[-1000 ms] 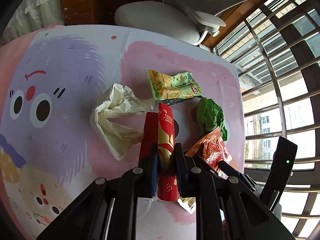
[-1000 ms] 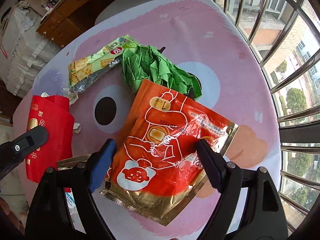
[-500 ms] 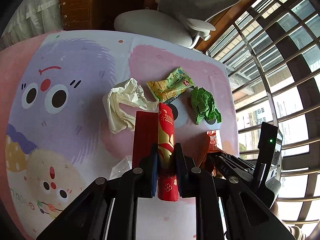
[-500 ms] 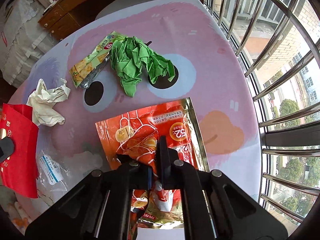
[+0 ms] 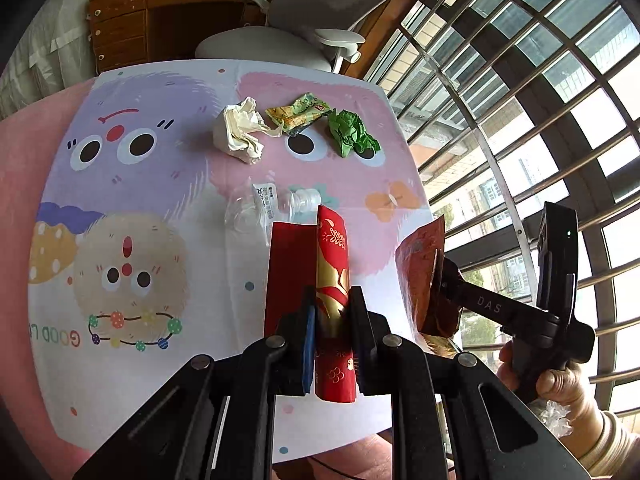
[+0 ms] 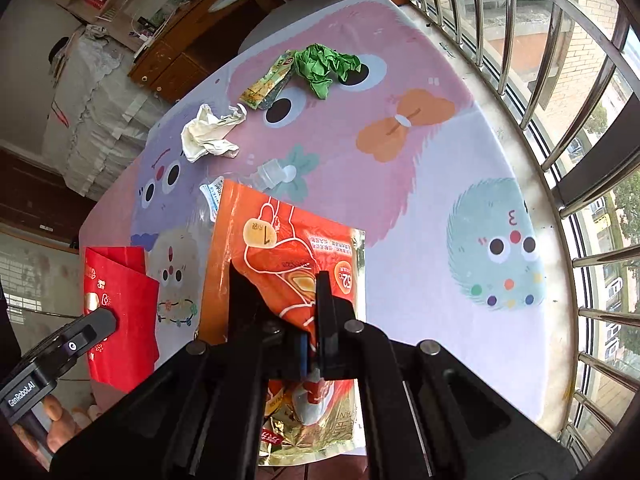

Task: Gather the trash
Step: 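Carry the red packet and orange-gold bag toward the bin with both tools, then open both tools over the bin to drop the red packet and bag, then raise both tools from the bin back toward the table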

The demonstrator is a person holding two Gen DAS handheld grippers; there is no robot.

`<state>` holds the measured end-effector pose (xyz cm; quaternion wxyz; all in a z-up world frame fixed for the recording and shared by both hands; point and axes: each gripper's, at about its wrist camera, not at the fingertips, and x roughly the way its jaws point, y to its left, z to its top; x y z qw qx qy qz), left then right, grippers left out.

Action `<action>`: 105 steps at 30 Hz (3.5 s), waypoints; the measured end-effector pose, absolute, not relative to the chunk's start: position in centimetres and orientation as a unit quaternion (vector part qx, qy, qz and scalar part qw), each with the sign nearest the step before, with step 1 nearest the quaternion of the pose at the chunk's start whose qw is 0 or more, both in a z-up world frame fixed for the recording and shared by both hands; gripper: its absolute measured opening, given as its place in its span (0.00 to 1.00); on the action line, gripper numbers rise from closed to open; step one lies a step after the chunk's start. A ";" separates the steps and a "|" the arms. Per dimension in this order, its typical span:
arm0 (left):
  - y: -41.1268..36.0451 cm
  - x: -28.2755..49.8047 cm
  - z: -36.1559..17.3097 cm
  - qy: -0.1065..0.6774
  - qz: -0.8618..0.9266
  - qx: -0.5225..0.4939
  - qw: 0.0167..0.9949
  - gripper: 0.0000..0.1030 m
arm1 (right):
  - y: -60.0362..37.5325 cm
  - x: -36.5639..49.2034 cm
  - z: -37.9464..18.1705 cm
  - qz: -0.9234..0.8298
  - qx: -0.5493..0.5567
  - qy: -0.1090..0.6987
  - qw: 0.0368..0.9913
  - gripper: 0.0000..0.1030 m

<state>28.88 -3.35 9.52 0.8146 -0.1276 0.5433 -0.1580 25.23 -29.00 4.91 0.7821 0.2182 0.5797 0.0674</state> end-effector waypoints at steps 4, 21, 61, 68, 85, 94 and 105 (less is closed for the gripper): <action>-2.8 21.7 10.3 0.541 -0.187 -0.098 0.814 0.14 | -27.6 17.9 6.5 0.066 0.227 0.569 0.787 0.01; 3.2 1.3 4.5 0.560 -0.190 -0.030 0.806 0.14 | -18.5 -3.6 3.4 0.051 0.205 0.607 0.766 0.01; -6.0 0.3 -41.5 0.658 -0.115 0.007 0.744 0.27 | -23.0 -3.2 -44.4 -0.002 0.184 0.675 0.714 0.34; -4.3 1.8 -42.4 0.655 -0.101 0.012 0.749 0.69 | -22.8 -2.6 -45.2 0.010 0.181 0.677 0.713 0.49; -1.3 0.2 -32.0 0.624 -0.069 -0.008 0.778 0.77 | -22.2 -5.6 -31.4 0.030 0.196 0.646 0.737 0.49; -0.2 -1.2 -18.8 0.586 -0.069 -0.007 0.807 0.77 | -20.7 -7.3 -17.9 0.046 0.205 0.611 0.763 0.49; 0.4 -4.0 -2.2 0.527 -0.132 -0.012 0.840 0.77 | -18.6 -9.5 -0.7 0.060 0.186 0.546 0.815 0.49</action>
